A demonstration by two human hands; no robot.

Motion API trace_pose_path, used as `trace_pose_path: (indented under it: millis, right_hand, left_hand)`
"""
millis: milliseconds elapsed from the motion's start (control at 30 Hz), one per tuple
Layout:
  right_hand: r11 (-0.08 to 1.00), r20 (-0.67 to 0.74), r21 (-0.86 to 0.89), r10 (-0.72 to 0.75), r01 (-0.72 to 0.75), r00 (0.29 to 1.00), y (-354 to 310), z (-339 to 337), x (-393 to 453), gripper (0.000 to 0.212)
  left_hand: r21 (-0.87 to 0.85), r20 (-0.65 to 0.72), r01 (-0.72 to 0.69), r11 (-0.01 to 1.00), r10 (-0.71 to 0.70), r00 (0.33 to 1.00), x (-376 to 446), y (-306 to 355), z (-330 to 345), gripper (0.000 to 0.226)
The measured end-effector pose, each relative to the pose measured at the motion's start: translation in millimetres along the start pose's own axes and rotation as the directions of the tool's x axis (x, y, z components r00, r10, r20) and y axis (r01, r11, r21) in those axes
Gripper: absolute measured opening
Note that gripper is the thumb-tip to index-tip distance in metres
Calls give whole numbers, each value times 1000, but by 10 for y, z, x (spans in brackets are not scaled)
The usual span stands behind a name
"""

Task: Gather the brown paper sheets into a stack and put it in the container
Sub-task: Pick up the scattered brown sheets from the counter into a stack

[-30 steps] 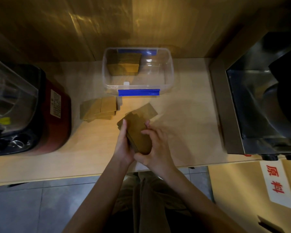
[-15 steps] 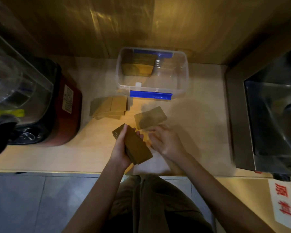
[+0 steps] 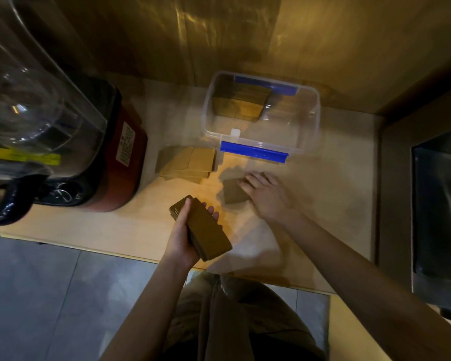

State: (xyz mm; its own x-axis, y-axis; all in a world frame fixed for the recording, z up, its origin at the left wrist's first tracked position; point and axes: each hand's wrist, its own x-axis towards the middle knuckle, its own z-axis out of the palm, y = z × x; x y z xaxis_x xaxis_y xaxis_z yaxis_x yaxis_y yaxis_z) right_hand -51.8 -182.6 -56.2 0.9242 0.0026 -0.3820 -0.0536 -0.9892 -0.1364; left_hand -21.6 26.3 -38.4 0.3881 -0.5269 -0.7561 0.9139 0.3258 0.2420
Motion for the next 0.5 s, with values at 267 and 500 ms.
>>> trace_pose_path:
  millis: [267,500]
  right_hand:
    - [993,-104,115,23,-11,994,-19,28,-71,49]
    - [229,-68,973,300,-3,951,-358,-374,-408,17]
  left_hand:
    - [14,-24,-3,1000,3,1000,-22,-30,38,53]
    - [4,23,17,1000,-17,1000,-35,-28,89,55]
